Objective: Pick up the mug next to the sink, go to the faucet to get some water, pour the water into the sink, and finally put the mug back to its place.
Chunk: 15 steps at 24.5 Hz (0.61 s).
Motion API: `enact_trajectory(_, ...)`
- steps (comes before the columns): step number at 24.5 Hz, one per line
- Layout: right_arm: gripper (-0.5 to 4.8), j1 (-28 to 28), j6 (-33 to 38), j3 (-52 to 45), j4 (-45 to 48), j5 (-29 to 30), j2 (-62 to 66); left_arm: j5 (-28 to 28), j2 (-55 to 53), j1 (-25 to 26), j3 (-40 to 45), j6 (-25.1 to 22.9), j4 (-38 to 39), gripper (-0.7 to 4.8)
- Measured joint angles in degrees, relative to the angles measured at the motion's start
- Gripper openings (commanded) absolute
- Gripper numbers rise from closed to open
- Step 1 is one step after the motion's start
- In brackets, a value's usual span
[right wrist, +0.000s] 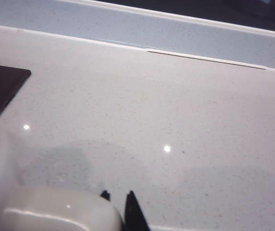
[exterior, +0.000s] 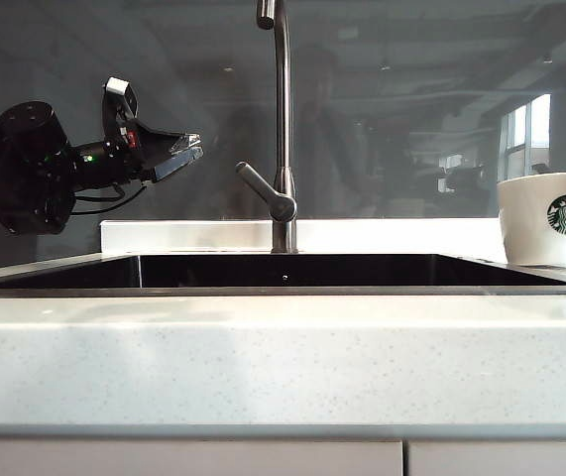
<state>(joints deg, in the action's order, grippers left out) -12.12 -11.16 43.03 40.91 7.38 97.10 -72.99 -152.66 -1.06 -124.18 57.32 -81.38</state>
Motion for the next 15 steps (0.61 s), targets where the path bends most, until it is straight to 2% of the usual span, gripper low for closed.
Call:
enact_trajectory(8, 1.10, 0.0, 0.4, -0.2, 0.3, 0.1, -0.4, 0.1, 0.0, -0.2, 0.0, 0.2, 0.0, 2.41)
enact_trajectory(13, 1.08, -0.1, 0.4, -4.2, 0.1, -1.2, -4.3, 0.1, 0.0, -0.3, 0.0, 0.4, 0.0, 2.41)
enact_trajectory(15, 0.92, -0.1, 2.7, -7.4, -0.5, -1.2, -9.2, 0.1, 0.0, -0.3, 0.0, 0.4, 0.0, 2.40)
